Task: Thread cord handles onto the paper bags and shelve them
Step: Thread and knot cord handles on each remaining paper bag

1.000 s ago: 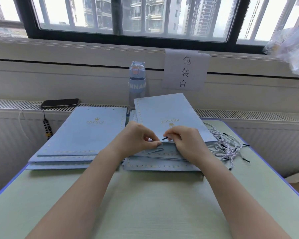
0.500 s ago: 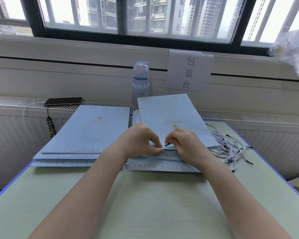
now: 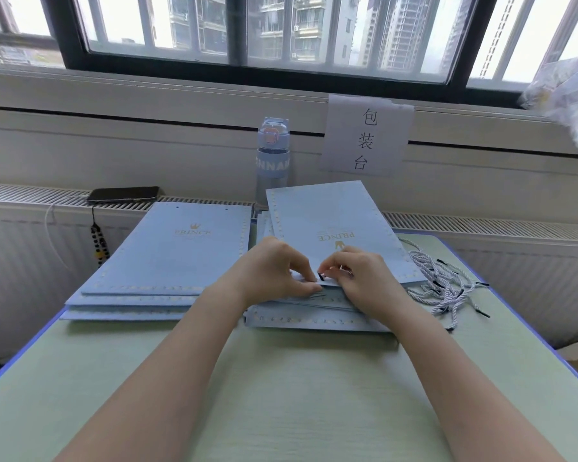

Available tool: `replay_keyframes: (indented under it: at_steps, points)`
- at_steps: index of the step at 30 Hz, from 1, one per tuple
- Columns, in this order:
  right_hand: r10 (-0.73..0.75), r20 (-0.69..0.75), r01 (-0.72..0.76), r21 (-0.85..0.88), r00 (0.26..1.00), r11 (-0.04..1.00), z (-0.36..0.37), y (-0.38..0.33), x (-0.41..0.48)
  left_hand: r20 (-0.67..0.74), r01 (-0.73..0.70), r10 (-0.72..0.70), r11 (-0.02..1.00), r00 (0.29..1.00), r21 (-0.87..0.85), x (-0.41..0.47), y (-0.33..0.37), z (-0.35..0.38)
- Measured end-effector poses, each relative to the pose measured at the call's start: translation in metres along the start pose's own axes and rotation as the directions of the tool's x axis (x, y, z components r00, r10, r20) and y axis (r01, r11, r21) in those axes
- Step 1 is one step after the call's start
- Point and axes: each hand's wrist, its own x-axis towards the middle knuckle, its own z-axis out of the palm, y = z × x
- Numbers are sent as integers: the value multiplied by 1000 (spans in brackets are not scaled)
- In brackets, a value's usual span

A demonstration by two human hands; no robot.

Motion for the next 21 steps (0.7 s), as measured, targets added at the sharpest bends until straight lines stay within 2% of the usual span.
replay_keyframes:
  at_steps: [4, 9, 11, 12, 14, 17, 19, 21]
  points:
    - [-7, 6, 7, 10, 1000, 1000, -3, -1, -1, -19, 19, -21, 998, 1000, -56, -1, -1, -1]
    - [12, 123, -6, -48, 992, 999, -8, -2, 0, -60, 18, -24, 995, 998, -100, 0, -3, 4]
    - [12, 111, -7, -48, 994, 999, -8, 0, 0, -61, 13, -21, 993, 998, -115, 0, -4, 6]
    - [-13, 62, 16, -45, 998, 999, -7, 1, 1, -69, 15, -25, 991, 997, -129, 1, -4, 7]
    - [-129, -153, 117, -87, 980, 989, -4, 1, 1, -119, 29, -49, 986, 992, -164, 2, -4, 8]
    - [-255, -501, 196, -167, 827, 966, -9, -1, 0, -238, 54, -110, 972, 965, -229, 4, -6, 5]
    - [-293, -598, 246, -161, 746, 956, -15, -7, -1, -295, 72, -156, 959, 943, -275, 4, -4, 2]
    - [-318, -567, 293, -139, 760, 946, -14, -9, -2, -344, 76, -195, 941, 918, -329, 5, -1, 0]
